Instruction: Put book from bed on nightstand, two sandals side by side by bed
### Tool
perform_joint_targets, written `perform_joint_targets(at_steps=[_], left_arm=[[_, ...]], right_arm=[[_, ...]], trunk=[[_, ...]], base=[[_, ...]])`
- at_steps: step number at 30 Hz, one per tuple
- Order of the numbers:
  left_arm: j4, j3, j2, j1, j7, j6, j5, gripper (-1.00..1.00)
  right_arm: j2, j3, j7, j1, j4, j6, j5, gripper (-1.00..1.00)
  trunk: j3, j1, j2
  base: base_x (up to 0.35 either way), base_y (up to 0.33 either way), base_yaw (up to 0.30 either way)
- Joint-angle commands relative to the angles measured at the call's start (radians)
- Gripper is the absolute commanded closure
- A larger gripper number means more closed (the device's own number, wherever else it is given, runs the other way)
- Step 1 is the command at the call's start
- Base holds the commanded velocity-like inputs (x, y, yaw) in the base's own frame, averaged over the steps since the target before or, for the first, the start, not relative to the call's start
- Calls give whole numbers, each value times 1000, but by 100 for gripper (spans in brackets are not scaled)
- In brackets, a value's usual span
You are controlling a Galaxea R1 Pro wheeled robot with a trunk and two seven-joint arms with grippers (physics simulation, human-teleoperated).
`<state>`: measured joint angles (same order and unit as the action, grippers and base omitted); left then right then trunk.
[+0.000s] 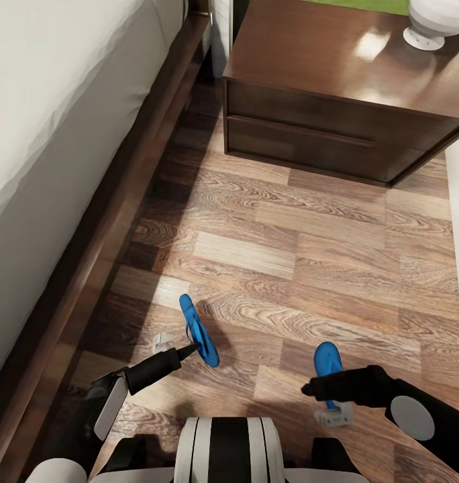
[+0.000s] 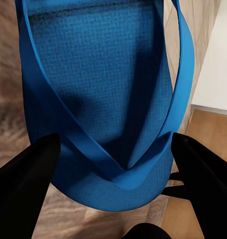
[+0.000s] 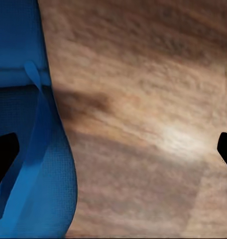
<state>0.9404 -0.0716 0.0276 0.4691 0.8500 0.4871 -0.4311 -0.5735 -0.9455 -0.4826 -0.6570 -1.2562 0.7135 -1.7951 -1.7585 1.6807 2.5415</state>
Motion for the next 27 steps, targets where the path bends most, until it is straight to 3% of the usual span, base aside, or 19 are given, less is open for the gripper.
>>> perform_joint_targets(at_steps=[1, 22, 27], left_arm=[[0, -1, 0, 0, 1, 8, -6, 100], [0, -1, 0, 0, 1, 8, -6, 100], [0, -1, 0, 0, 1, 8, -6, 100]], right_arm=[[-1, -3, -3, -1, -6, 2, -1, -100], [-3, -1, -5, -1, -12, 0, -3, -100], [-3, -1, -5, -1, -14, -35, -4, -100]], trunk=[[-1, 0, 0], [-1, 0, 0], [-1, 0, 0]], base=[[0, 0, 0], [0, 0, 0], [0, 0, 0]])
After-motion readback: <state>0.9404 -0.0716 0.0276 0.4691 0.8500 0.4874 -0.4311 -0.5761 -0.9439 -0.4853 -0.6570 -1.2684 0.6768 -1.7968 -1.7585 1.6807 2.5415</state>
